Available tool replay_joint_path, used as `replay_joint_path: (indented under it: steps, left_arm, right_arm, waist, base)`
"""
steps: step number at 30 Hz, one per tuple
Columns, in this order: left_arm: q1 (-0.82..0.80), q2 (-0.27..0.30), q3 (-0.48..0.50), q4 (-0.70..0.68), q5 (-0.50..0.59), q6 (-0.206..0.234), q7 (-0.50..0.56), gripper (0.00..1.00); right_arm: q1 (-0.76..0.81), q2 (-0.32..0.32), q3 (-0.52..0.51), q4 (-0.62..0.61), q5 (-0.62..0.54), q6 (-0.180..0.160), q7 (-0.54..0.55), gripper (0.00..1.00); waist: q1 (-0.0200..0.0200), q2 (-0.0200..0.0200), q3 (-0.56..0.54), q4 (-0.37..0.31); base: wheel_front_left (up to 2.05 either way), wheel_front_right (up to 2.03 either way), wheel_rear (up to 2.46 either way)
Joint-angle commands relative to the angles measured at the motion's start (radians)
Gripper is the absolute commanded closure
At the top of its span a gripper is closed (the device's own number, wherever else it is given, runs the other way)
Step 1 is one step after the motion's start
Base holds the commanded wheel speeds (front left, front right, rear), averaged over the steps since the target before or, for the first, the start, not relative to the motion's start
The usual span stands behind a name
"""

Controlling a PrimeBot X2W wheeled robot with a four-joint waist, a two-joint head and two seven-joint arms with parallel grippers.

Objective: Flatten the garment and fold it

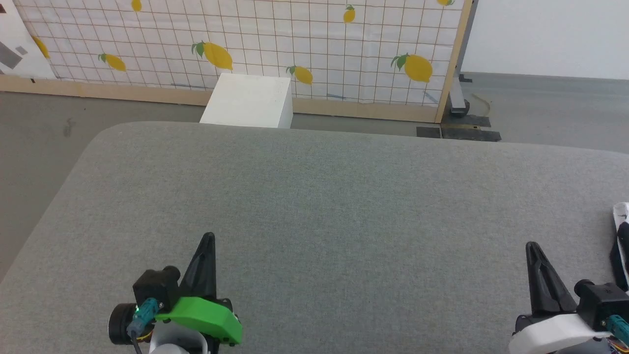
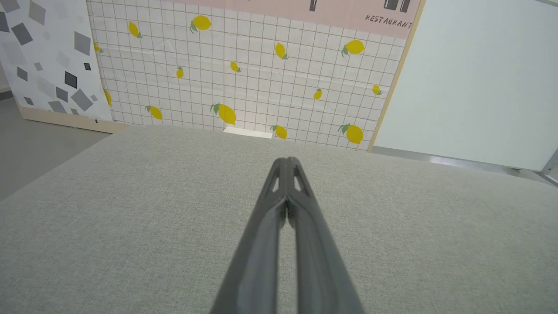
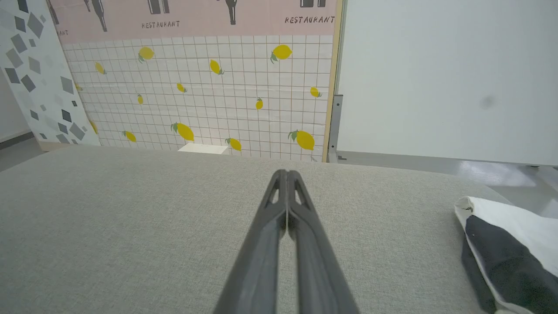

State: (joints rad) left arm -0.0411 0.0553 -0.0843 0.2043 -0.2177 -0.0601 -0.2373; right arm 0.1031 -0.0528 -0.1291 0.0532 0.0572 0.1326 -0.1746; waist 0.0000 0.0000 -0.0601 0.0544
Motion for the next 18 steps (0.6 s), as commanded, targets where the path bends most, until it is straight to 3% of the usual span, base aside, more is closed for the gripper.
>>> replay_joint_path:
  steps: [1, 18]
  left_arm:
    - [0.004, -0.001, 0.003, -0.009, 0.012, 0.006, 0.008, 1.0]
    - [0.01, -0.001, 0.015, -0.038, 0.043, 0.014, 0.042, 1.0]
  right_arm:
    - [-0.01, 0.0, 0.005, -0.005, -0.005, 0.0, 0.007, 1.0]
    - [-0.024, 0.001, 0.024, -0.012, -0.013, 0.0, 0.032, 1.0]
  waist:
    - [0.0, 0.0, 0.001, -0.001]
    - [0.0, 0.0, 0.01, -0.009]
  base:
    - [0.0, 0.0, 0.0]
    - [0.0, 0.0, 0.0]
